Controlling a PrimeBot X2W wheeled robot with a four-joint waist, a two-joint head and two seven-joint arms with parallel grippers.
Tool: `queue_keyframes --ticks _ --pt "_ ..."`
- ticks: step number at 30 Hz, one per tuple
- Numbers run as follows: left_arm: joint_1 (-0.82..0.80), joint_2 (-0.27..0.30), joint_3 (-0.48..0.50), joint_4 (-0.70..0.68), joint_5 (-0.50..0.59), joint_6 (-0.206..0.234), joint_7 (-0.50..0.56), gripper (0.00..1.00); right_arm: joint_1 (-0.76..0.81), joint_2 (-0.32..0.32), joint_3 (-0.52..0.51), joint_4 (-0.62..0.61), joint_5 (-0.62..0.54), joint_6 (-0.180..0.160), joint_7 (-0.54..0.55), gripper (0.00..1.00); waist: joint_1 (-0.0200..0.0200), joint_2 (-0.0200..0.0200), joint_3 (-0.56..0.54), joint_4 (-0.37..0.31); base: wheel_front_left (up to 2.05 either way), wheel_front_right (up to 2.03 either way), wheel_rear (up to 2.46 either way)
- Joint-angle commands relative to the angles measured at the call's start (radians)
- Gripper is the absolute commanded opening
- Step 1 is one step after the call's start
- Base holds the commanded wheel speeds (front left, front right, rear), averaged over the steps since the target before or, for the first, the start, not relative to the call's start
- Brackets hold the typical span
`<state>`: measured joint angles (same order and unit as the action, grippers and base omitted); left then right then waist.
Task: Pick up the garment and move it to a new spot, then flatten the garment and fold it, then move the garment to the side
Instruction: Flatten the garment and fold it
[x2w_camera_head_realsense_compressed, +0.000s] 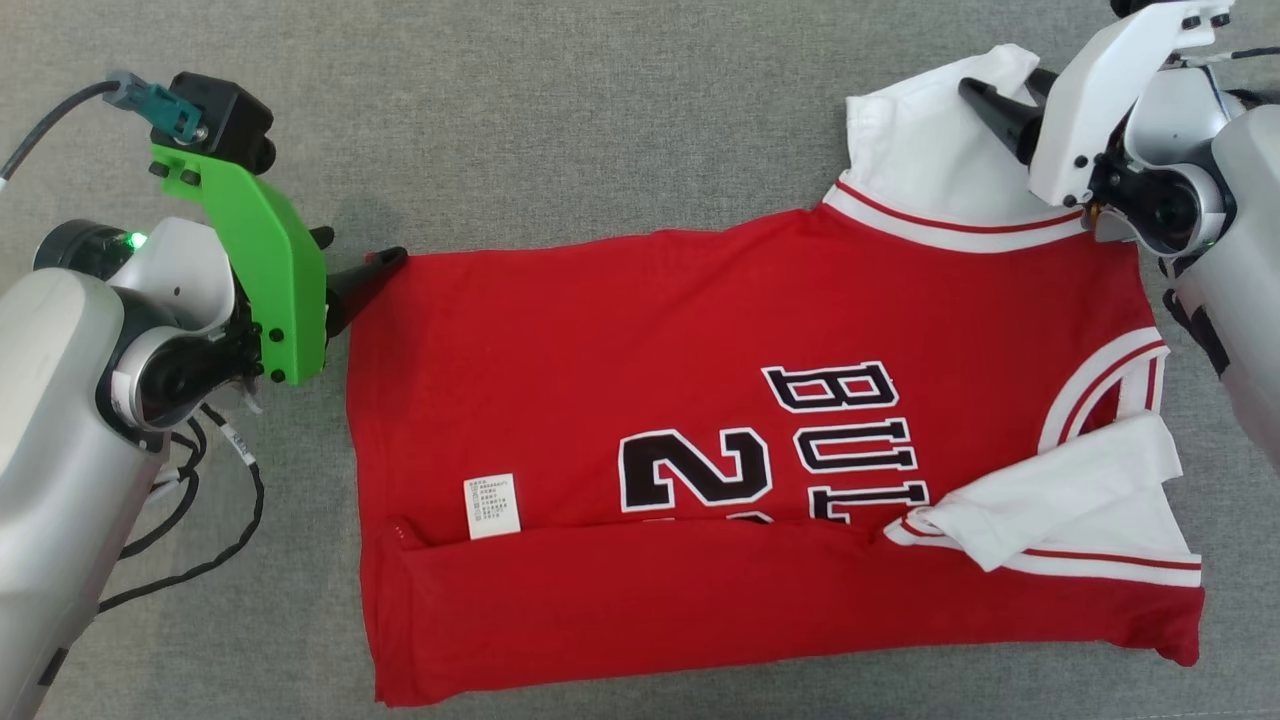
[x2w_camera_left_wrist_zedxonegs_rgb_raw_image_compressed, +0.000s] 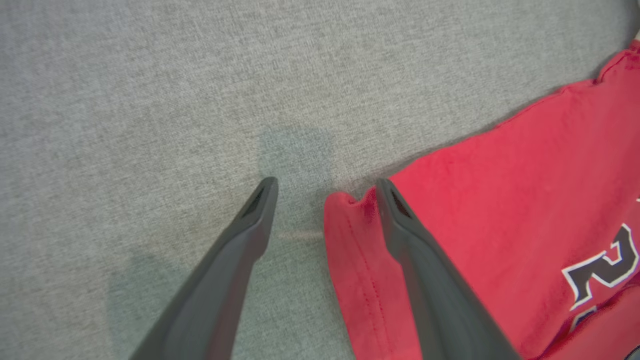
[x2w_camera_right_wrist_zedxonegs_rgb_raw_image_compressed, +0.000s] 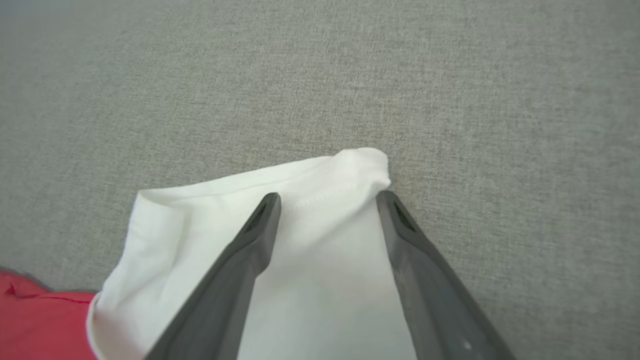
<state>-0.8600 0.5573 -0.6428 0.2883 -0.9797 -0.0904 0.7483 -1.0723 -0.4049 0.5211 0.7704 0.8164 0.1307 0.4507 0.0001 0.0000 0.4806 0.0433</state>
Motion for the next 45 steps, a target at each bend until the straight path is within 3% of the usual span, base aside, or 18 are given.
queue_keyframes --ticks 1,5,12,13,14,15,16,17,18,19,20,33,45 --pt "0.015 0.011 0.001 -0.009 -0.002 0.002 0.007 1.00 -0.021 -0.010 0.006 0.016 -0.003 0.000 -0.023 1.00 -0.0001 0.0000 0.003 0.001 0.00 0.00 0.00" --pt "0.027 0.020 0.001 -0.028 -0.017 0.011 0.025 1.00 -0.046 -0.004 0.027 0.051 0.006 0.000 -0.065 1.00 -0.0001 0.0000 0.013 0.000 0.00 0.00 0.00" --pt "0.023 0.014 -0.006 -0.029 -0.034 0.012 0.047 1.00 -0.070 0.008 0.090 0.081 0.053 0.000 -0.043 1.00 -0.0001 0.0000 0.027 -0.003 0.00 0.00 0.00" --pt "0.020 0.011 -0.008 -0.026 -0.038 0.011 0.055 1.00 -0.074 0.008 0.099 0.084 0.060 0.000 -0.043 0.92 -0.0001 0.0000 0.028 -0.003 0.00 0.00 0.00" --pt "0.017 0.008 -0.010 -0.022 -0.039 0.010 0.058 1.00 -0.076 0.008 0.106 0.086 0.067 0.000 -0.046 0.73 -0.0001 0.0000 0.029 -0.004 0.00 0.00 0.00" --pt "0.015 0.005 -0.013 -0.018 -0.042 0.009 0.063 1.00 -0.074 0.010 0.116 0.088 0.074 0.000 -0.050 0.47 -0.0001 0.0000 0.029 -0.004 0.00 0.00 0.00" --pt "0.013 0.004 -0.015 -0.014 -0.043 0.008 0.065 1.00 -0.074 0.011 0.124 0.089 0.080 0.000 -0.054 0.39 -0.0001 0.0000 0.029 -0.004 0.00 0.00 0.00" --pt "0.011 0.003 -0.018 -0.010 -0.042 0.007 0.065 0.68 -0.076 0.011 0.132 0.088 0.087 0.000 -0.056 0.07 -0.0001 0.0000 0.029 -0.005 0.00 0.00 0.00" --pt "0.008 -0.001 -0.017 -0.008 -0.039 0.006 0.058 0.47 -0.078 0.010 0.139 0.086 0.094 0.000 -0.064 0.00 -0.0001 0.0000 0.029 -0.005 0.00 0.00 0.00" --pt "0.004 -0.004 -0.017 -0.004 -0.036 0.004 0.051 0.05 -0.081 0.007 0.147 0.082 0.100 0.000 -0.075 0.00 -0.0001 0.0000 0.028 -0.005 0.00 0.00 0.00" --pt "0.003 -0.005 -0.018 0.000 -0.034 0.004 0.048 0.00 -0.083 0.005 0.154 0.079 0.106 0.000 -0.085 0.00 -0.0001 0.0000 0.027 -0.005 0.00 0.00 0.00" --pt "0.032 0.013 -0.010 0.070 -0.025 -0.011 -0.019 0.00 -0.060 -0.018 0.221 0.107 0.179 0.000 -0.303 0.00 -0.0001 0.0000 -0.055 -0.010 0.00 0.00 0.00" --pt "0.089 0.000 -0.038 0.104 -0.051 -0.027 -0.040 0.00 0.057 -0.096 0.354 -0.018 0.266 0.000 -0.427 0.00 -0.0001 0.0000 -0.193 -0.031 0.00 0.00 0.00"
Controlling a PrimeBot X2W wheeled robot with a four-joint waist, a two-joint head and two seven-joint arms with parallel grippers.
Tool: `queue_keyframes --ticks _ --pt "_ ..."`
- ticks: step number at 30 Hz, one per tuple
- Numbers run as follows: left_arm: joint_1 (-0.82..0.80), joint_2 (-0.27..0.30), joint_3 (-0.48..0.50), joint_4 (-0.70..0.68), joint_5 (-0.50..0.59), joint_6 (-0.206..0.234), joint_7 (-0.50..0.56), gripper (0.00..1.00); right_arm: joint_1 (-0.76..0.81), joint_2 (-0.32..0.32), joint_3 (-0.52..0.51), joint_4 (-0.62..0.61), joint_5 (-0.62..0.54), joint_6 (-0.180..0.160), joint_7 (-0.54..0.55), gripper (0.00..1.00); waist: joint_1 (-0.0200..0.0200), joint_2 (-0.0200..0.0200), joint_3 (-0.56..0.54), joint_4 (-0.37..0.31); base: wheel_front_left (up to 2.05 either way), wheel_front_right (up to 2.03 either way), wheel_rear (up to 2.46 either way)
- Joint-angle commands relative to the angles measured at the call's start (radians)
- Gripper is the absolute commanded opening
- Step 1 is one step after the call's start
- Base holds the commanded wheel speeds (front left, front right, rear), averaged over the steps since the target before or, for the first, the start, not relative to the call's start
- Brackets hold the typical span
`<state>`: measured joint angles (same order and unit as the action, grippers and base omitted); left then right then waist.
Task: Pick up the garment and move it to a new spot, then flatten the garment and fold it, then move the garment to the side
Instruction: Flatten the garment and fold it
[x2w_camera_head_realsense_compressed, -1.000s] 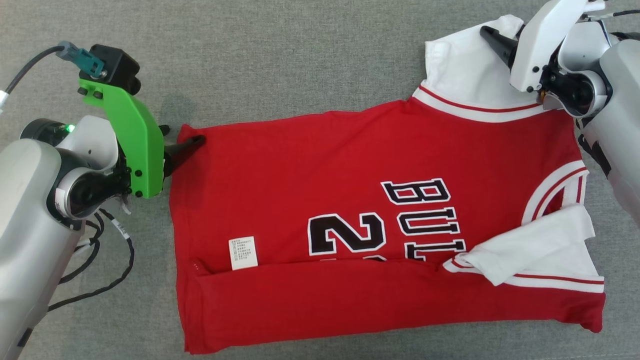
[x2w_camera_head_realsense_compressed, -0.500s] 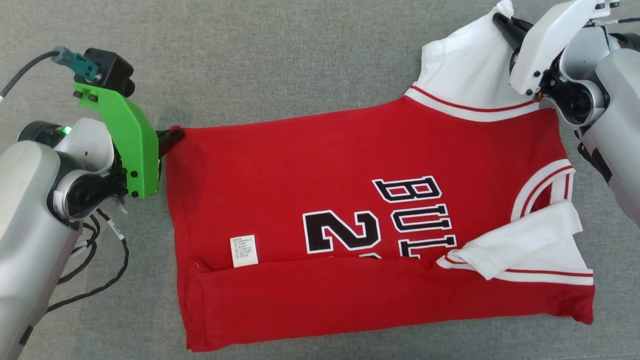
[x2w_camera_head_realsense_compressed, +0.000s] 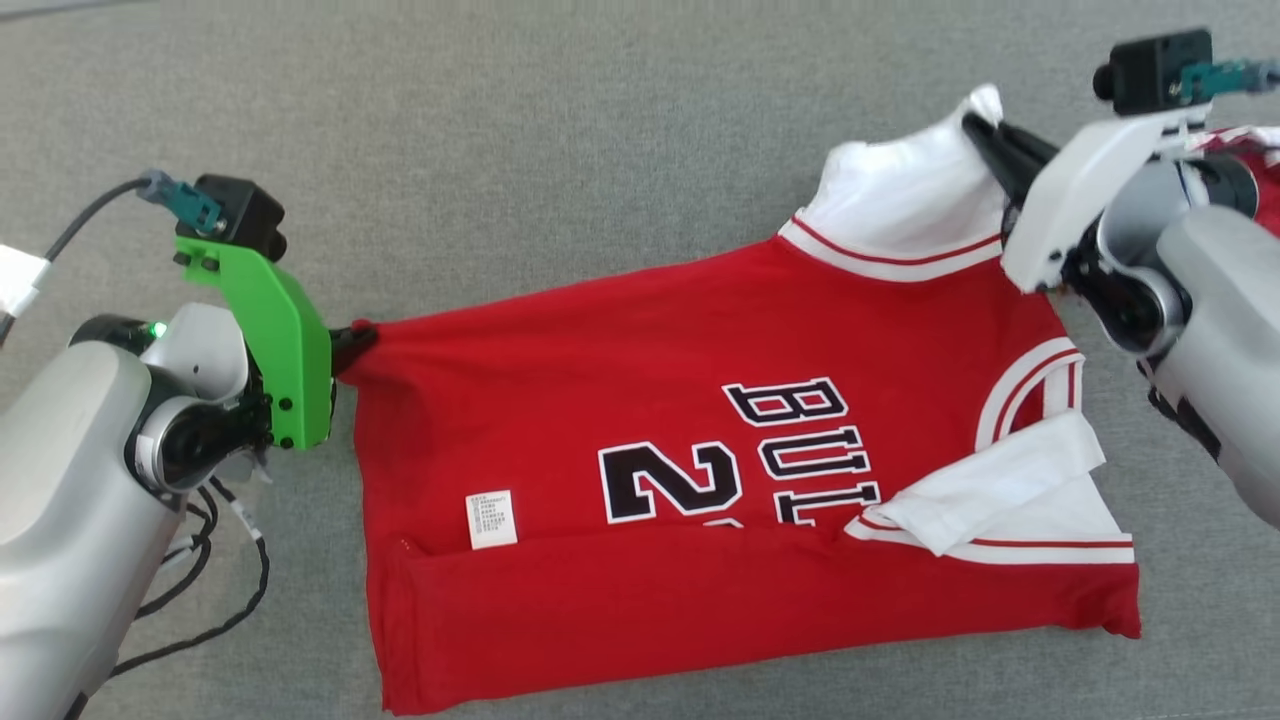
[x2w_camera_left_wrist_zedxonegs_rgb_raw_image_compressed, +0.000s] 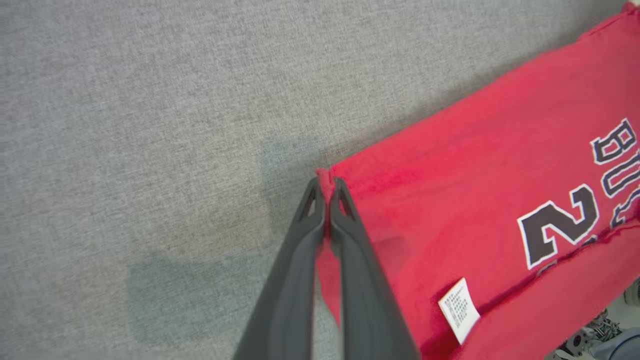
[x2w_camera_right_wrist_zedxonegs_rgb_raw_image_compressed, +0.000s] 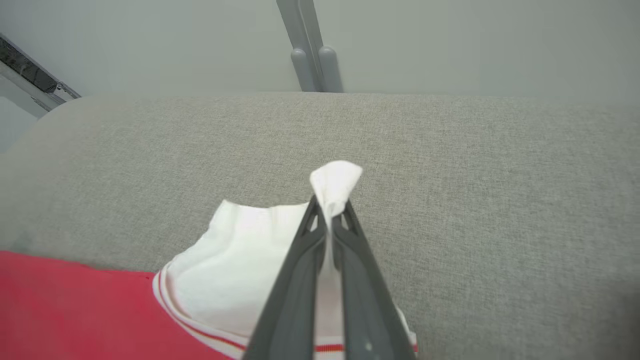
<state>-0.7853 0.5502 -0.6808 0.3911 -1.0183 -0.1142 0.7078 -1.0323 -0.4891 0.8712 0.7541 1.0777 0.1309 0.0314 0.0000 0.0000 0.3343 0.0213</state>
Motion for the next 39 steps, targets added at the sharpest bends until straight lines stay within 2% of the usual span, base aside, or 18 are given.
queue_keyframes --ticks 1,9,14,25,36,37,38,39 --pt "0.025 0.010 -0.004 0.006 -0.013 -0.005 -0.001 0.00 0.034 -0.022 0.018 -0.015 0.013 0.000 -0.015 0.00 0.0000 0.0000 -0.064 -0.012 0.00 0.00 0.00" --pt "0.097 0.025 -0.023 0.010 -0.034 -0.008 0.003 0.00 0.119 -0.095 0.116 -0.121 0.064 -0.001 -0.042 0.00 0.0000 0.0000 -0.154 -0.034 0.00 0.00 0.00" --pt "0.135 0.039 -0.042 0.005 -0.049 -0.008 0.034 0.00 0.161 -0.137 0.174 -0.185 0.088 -0.001 -0.021 0.00 0.0000 0.0000 -0.200 -0.042 0.00 0.00 0.00" --pt "0.201 0.061 -0.064 -0.053 -0.109 0.028 0.141 0.00 0.236 -0.218 0.264 -0.284 0.154 -0.001 0.099 0.00 0.0000 0.0000 -0.271 -0.057 0.00 0.00 0.00" --pt "0.278 0.074 -0.084 -0.089 -0.141 0.053 0.169 0.00 0.300 -0.246 0.306 -0.314 0.189 -0.001 0.193 0.00 0.0000 0.0000 -0.278 -0.068 0.00 0.00 0.00" --pt "0.284 0.073 -0.084 -0.090 -0.144 0.053 0.172 0.00 0.303 -0.244 0.307 -0.312 0.195 -0.001 0.202 0.06 0.0000 0.0000 -0.279 -0.069 0.00 0.00 0.00" --pt "0.288 0.072 -0.084 -0.091 -0.146 0.055 0.175 0.00 0.306 -0.242 0.309 -0.313 0.196 -0.001 0.209 0.24 0.0000 0.0000 -0.279 -0.069 0.00 0.00 0.00" --pt "0.289 0.072 -0.084 -0.093 -0.147 0.056 0.175 0.36 0.308 -0.240 0.308 -0.313 0.198 -0.001 0.214 0.46 0.0000 0.0000 -0.279 -0.069 0.00 0.00 0.00"
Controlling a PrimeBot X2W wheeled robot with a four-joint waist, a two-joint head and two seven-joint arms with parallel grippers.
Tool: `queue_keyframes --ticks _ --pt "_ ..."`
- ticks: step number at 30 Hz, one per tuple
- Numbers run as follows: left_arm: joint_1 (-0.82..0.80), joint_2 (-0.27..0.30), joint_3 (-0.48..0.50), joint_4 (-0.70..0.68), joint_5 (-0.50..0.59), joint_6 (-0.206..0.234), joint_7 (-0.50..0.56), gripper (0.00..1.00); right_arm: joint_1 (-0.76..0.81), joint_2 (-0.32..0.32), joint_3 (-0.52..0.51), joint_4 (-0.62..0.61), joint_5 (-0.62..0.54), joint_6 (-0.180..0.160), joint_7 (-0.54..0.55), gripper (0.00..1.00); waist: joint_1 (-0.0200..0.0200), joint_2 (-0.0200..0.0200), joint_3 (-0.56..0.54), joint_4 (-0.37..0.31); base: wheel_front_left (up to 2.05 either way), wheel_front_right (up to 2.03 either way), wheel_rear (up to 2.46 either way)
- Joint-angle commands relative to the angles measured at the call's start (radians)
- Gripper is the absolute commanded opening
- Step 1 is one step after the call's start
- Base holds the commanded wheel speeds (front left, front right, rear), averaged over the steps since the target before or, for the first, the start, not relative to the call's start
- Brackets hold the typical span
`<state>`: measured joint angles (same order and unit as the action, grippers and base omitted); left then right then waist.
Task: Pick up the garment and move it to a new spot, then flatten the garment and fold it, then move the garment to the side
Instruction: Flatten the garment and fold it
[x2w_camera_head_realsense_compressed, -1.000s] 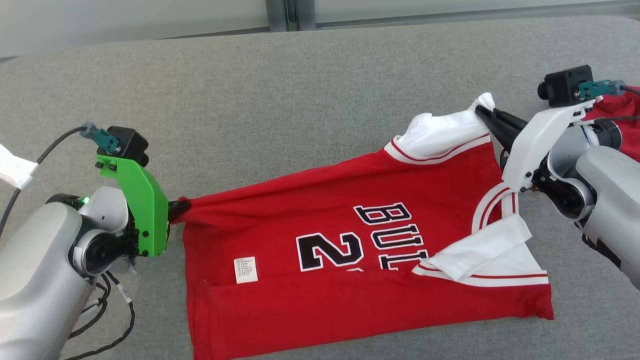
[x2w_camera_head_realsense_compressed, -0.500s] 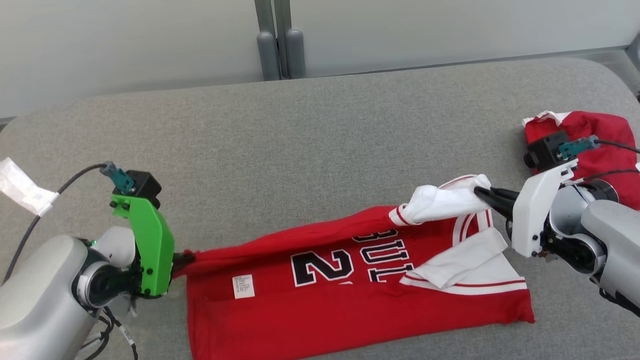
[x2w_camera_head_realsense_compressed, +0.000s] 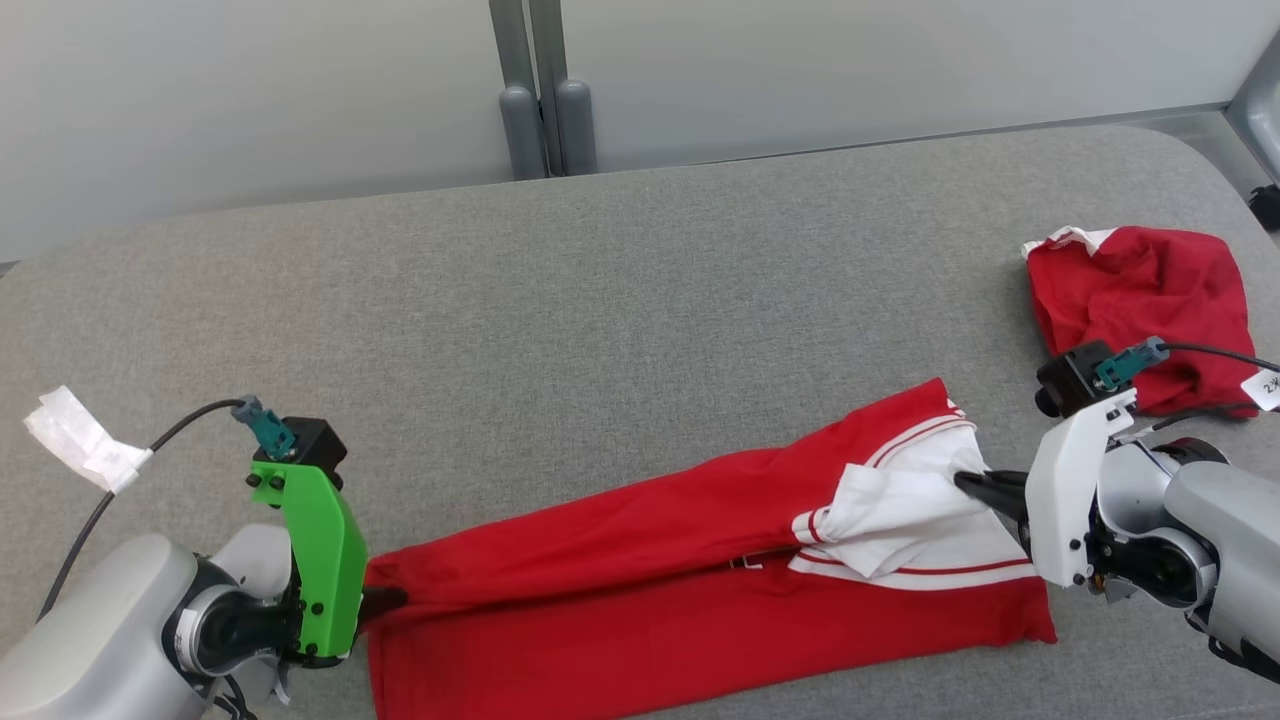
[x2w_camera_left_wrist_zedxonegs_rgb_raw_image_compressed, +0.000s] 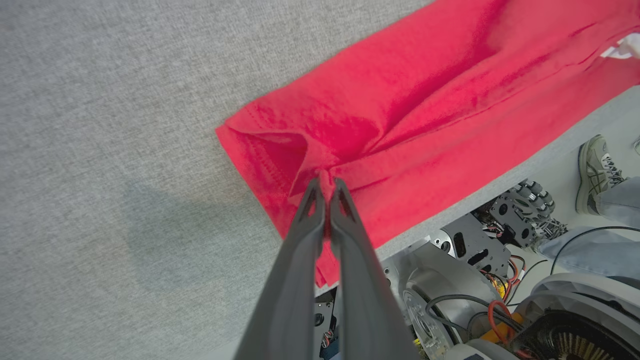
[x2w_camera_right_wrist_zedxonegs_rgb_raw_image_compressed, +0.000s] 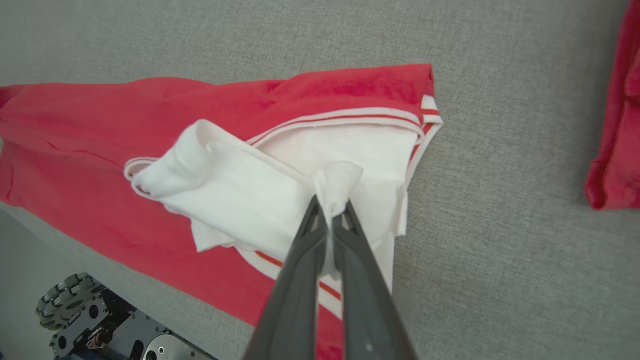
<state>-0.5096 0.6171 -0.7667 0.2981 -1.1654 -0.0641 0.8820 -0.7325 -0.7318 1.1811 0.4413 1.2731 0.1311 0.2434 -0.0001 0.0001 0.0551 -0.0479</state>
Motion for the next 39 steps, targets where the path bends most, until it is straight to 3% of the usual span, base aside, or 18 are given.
queue_keyframes --ticks 1,7,12,19,24,26,28,32,35,39 --pt "0.016 0.007 0.001 0.000 0.001 0.006 0.000 1.00 0.016 0.007 -0.003 0.008 0.014 -0.001 0.013 1.00 0.0001 -0.0001 0.000 0.000 0.00 0.00 0.00" --pt "0.017 0.015 0.008 0.003 0.013 -0.001 -0.025 1.00 0.051 0.002 -0.010 0.001 0.044 -0.001 0.039 1.00 0.0001 -0.0001 -0.015 0.009 0.00 0.00 0.00" --pt "0.000 0.035 0.048 -0.038 0.045 -0.008 -0.130 1.00 0.072 -0.030 -0.067 -0.051 0.065 -0.001 -0.047 1.00 0.0001 -0.0001 -0.037 0.019 0.00 0.00 0.00" --pt "0.058 0.064 0.136 -0.123 0.176 0.037 -0.454 1.00 0.125 -0.072 -0.210 -0.143 0.025 -0.001 -0.366 1.00 0.0001 -0.0001 -0.061 0.031 0.00 0.00 0.00" --pt "0.129 0.060 0.208 -0.175 0.261 0.127 -0.701 1.00 0.184 -0.051 -0.333 -0.139 -0.045 -0.001 -0.500 1.00 0.0001 -0.0001 -0.070 0.040 0.00 0.00 0.00" --pt "0.172 0.047 0.239 -0.188 0.282 0.165 -0.801 1.00 0.219 -0.019 -0.422 -0.149 -0.097 -0.001 -0.508 1.00 0.0001 -0.0001 -0.074 0.045 0.00 0.00 0.00" --pt "0.214 0.036 0.269 -0.204 0.300 0.195 -0.903 1.00 0.273 0.031 -0.584 -0.163 -0.175 -0.001 -0.508 1.00 0.0001 -0.0001 -0.075 0.048 0.00 0.00 0.00" --pt "0.315 -0.004 0.312 -0.225 0.322 0.239 -1.079 1.00 0.445 0.173 -0.826 -0.211 -0.365 -0.001 -0.508 1.00 0.0001 -0.0001 -0.078 0.056 0.00 0.00 0.00" --pt "0.385 -0.032 0.348 -0.239 0.350 0.264 -1.134 1.00 0.550 0.256 -0.970 -0.253 -0.508 -0.001 -0.508 1.00 0.0001 -0.0001 -0.076 0.060 0.00 0.00 0.00" --pt "0.462 -0.090 0.392 -0.251 0.410 0.267 -1.148 1.00 0.661 0.358 -1.076 -0.277 -0.661 -0.001 -0.508 1.00 0.0001 -0.0001 -0.071 0.066 0.00 0.00 0.00"
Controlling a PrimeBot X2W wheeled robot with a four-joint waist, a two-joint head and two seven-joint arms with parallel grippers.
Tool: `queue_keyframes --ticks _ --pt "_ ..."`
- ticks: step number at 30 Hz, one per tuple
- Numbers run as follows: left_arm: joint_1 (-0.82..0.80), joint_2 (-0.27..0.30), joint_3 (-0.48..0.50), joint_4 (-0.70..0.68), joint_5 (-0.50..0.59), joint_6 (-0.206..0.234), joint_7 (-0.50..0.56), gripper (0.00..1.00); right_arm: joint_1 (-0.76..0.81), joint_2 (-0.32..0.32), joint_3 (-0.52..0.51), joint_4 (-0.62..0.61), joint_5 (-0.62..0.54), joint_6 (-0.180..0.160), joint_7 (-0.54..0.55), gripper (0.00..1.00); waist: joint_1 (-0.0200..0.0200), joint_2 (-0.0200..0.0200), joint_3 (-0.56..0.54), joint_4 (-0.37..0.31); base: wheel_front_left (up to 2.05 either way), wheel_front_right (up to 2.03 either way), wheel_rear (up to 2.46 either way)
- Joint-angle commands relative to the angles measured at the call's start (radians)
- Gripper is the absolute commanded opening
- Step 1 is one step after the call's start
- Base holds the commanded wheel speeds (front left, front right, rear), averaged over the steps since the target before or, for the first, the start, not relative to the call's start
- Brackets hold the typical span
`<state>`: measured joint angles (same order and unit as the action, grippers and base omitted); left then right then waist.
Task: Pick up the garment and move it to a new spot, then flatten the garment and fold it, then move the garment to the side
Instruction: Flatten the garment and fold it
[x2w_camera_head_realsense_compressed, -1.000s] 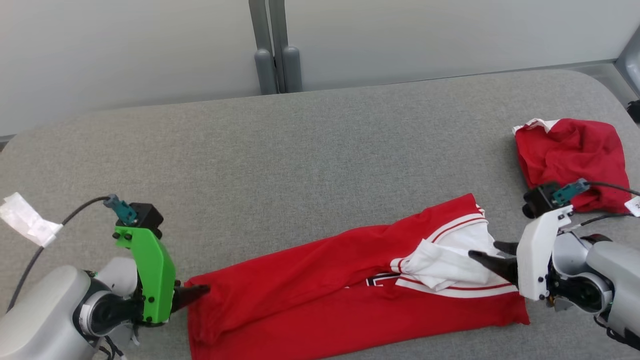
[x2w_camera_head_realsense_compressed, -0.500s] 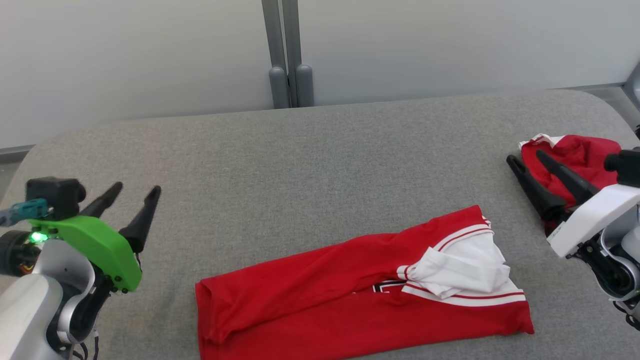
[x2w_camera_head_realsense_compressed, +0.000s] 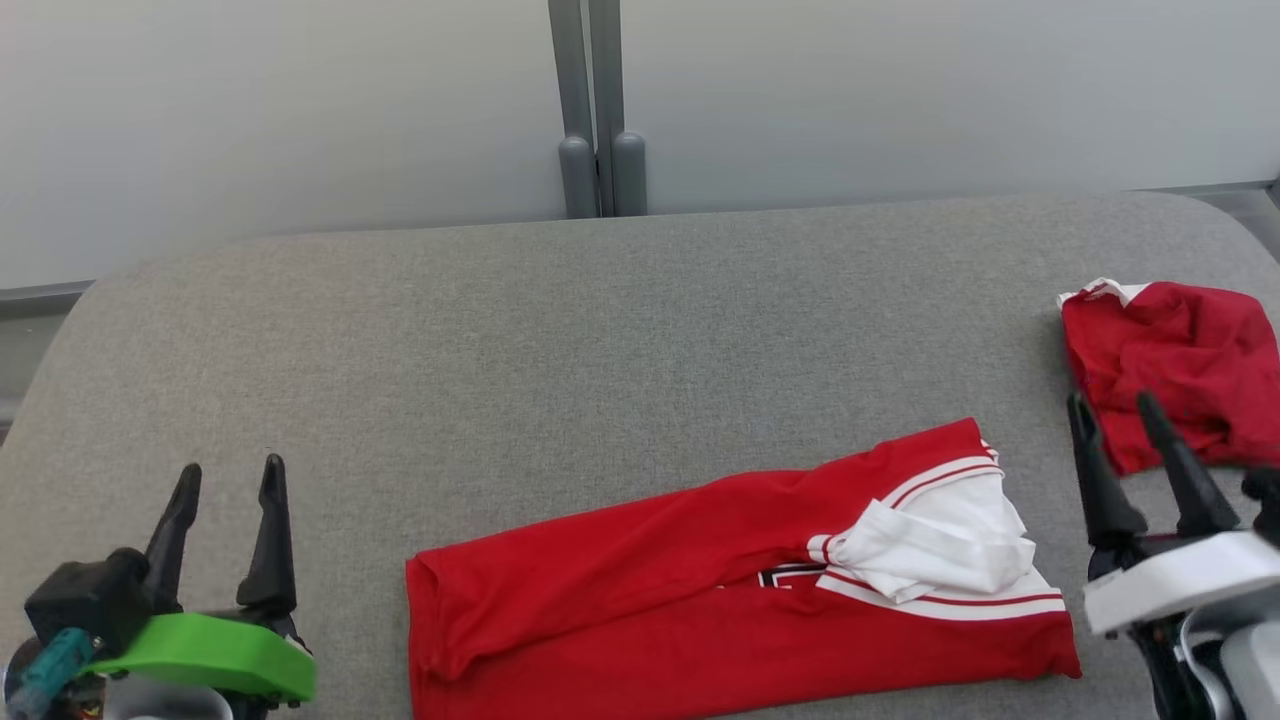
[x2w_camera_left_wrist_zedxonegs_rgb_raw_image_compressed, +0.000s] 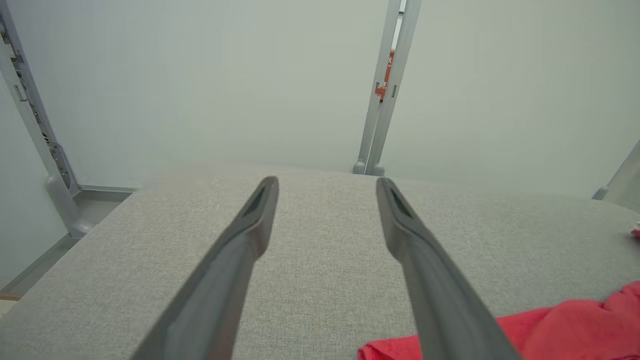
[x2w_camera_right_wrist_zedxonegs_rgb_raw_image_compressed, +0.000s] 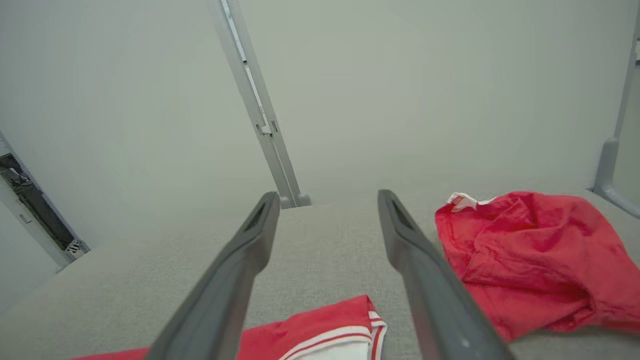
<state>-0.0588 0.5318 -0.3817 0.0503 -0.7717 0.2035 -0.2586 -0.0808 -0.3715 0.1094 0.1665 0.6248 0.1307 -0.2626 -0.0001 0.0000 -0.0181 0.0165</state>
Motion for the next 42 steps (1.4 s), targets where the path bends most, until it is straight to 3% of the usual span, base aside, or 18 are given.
queue_keyframes --ticks 1,6,12,15,21,29,40,41,42 --pt "0.028 -0.023 0.026 -0.009 0.040 -0.010 -0.007 1.00 0.031 0.016 -0.019 -0.001 -0.042 0.000 -0.002 1.00 0.0001 0.0000 0.004 0.002 0.00 0.00 0.00" --pt "0.100 -0.121 0.097 -0.008 0.134 -0.050 -0.006 1.00 0.075 0.068 -0.025 0.041 -0.081 0.000 -0.001 1.00 0.0001 0.0000 0.012 -0.001 0.00 0.00 0.00" --pt "0.110 -0.198 0.145 0.022 0.197 -0.120 -0.006 1.00 0.046 0.062 -0.008 0.082 -0.100 0.000 0.036 1.00 0.0001 0.0000 0.013 0.005 0.00 0.00 0.00" --pt "0.097 -0.220 0.155 0.041 0.213 -0.145 -0.006 1.00 0.020 0.052 0.020 0.117 -0.086 0.000 0.106 1.00 0.0001 0.0000 0.011 0.009 0.00 0.00 0.00" --pt "0.077 -0.243 0.136 0.091 0.225 -0.186 -0.006 1.00 -0.053 0.038 0.050 0.233 -0.070 0.000 0.301 1.00 0.0001 0.0000 0.009 0.024 0.00 0.00 0.00" --pt "0.049 -0.250 0.120 0.138 0.218 -0.208 -0.004 1.00 -0.115 0.058 0.019 0.377 -0.044 0.000 0.529 1.00 0.0001 0.0000 0.023 0.059 0.00 0.00 0.00" --pt "0.003 -0.246 0.104 0.168 0.218 -0.223 0.004 1.00 -0.177 0.106 -0.002 0.539 0.009 0.000 0.633 1.00 0.0001 0.0000 0.072 0.105 0.00 0.00 0.00" --pt "0.001 -0.246 0.103 0.170 0.218 -0.224 0.004 1.00 -0.177 0.110 0.005 0.548 0.017 0.000 0.645 0.92 0.0001 0.0000 0.072 0.108 0.00 0.00 0.00" --pt "-0.001 -0.247 0.103 0.172 0.217 -0.225 0.004 1.00 -0.177 0.115 0.014 0.552 0.029 0.000 0.656 0.49 0.0001 0.0000 0.073 0.111 0.00 0.00 0.00"
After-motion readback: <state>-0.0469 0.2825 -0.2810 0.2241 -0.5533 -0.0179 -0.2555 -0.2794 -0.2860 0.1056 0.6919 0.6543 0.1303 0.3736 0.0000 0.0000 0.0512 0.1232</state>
